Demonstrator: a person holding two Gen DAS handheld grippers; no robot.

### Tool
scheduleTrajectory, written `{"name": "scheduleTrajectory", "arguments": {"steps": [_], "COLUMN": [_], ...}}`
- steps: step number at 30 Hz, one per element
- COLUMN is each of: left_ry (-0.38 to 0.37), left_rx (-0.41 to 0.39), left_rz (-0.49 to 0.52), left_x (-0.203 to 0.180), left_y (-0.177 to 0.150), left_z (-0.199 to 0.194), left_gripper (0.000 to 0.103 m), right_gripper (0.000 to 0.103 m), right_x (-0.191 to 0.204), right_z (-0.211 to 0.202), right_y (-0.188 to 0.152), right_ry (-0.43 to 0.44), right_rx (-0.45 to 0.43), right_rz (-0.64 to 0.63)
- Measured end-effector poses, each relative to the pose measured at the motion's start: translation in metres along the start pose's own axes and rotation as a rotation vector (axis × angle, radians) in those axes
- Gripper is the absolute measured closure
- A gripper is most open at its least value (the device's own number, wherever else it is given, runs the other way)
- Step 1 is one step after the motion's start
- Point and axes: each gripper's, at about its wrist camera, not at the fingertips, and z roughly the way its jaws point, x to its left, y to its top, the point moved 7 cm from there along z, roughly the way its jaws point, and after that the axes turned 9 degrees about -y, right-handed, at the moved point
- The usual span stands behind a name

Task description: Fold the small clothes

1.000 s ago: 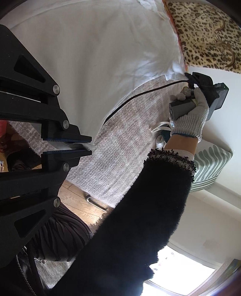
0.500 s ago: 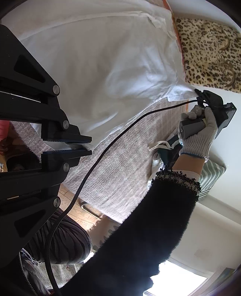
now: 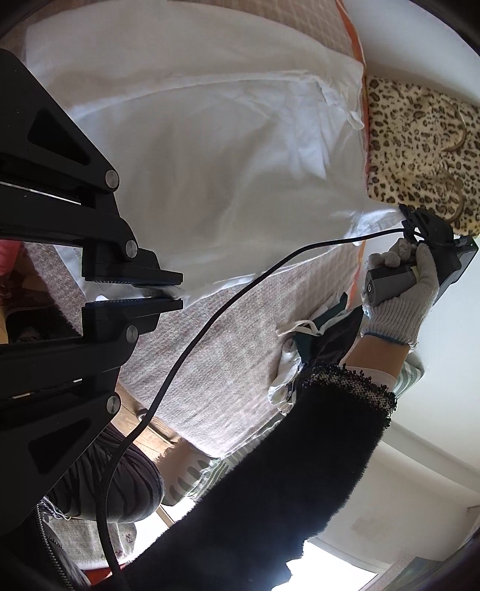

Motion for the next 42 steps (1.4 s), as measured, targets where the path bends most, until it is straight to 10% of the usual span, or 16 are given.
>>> {"name": "scheduleTrajectory", "arguments": {"steps": [28, 30, 32, 33, 42], "left_ry": [0.085, 0.100, 0.107, 0.112, 0.151], "left_rx": [-0.003, -0.007, 0.005, 0.013, 0.005], "left_rz": [-0.164, -0.170, -0.179, -0.186, -0.170], "left_x": [0.055, 0.058, 0.059, 0.061, 0.058], "left_y": [-0.039, -0.042, -0.047, -0.050, -0.053], "left_z": [-0.037, -0.039, -0.039, -0.039, -0.042], "left_gripper": [0.098, 0.098, 0.098, 0.098, 0.083], "right_gripper": [0.099, 0.089, 0.041, 0.033, 0.032], "right_x": [0.181, 0.193, 0.201, 0.204, 0.175], "right_z": [0.061, 0.056, 0.046, 0.038, -0.007], "right_y": [-0.019, -0.022, -0.021, -0.020, -0.041], "right_ry": [0.103, 0.191, 0.239, 0.255, 0.199], "right_rx": [0.093, 0.091, 0.079, 0.065, 0.065], "right_rz": [-0.196, -0.185, -0.177, -0.177, -0.228]}}
